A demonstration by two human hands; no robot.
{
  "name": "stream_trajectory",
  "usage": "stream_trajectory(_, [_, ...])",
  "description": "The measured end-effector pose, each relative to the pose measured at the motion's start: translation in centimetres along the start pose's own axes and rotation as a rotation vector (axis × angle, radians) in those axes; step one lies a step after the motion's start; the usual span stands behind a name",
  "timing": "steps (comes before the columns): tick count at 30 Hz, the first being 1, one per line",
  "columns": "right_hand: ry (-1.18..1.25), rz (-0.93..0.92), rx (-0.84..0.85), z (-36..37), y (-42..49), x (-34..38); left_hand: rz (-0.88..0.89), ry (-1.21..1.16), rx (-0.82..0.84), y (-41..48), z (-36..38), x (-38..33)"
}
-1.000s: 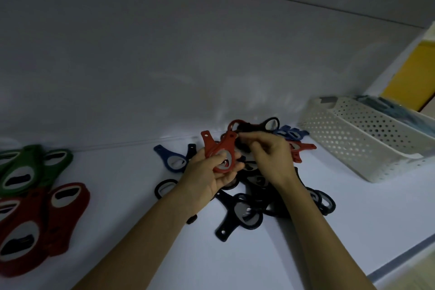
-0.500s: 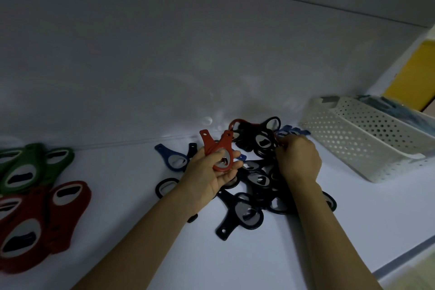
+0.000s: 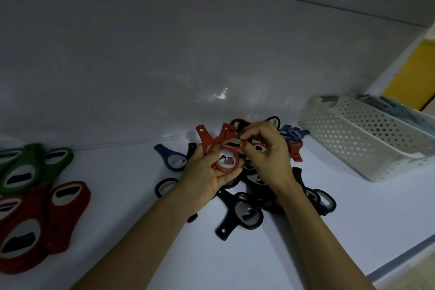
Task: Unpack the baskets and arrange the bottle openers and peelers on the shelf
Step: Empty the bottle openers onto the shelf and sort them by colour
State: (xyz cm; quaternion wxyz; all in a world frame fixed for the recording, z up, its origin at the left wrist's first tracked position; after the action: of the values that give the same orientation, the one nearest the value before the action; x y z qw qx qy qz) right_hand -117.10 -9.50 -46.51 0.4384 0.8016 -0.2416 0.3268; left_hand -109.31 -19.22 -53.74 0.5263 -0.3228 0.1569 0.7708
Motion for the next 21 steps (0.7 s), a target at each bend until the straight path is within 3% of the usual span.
stream_trajectory(14, [0.053,0.068,0.082,0.7,-0.1,-0.9,0.112,0.099,0.024,0.0,0.2,-0.3])
stream_trajectory(16, [-0.118,0.121,-0.035,-0.5,-0.1,-1.7,0.137,0.092,0.005,0.1,0.0,-0.4])
stream_trajectory(18, [-0.446,0.232,-0.124,-2.1,-0.2,-2.9,0.155,0.095,0.006,0.1,0.1,-0.5])
stream_trajectory(21, [-0.761,0.402,-0.022,-2.9,-0.4,-5.1,0.182,0.09,0.005,0.0,0.0,-0.6])
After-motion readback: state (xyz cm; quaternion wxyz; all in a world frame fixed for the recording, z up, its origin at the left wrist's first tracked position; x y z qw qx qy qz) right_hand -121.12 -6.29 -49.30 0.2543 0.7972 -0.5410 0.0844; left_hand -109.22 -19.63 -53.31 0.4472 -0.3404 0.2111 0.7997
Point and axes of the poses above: each hand's wrist, its own y-axis towards the middle knuckle, its own z-axis out of the palm, x = y × z, the point moved 7 cm from there along y, towards the middle knuckle, and after that the axes turned 5 degrees about z, right-handed, at the moved point
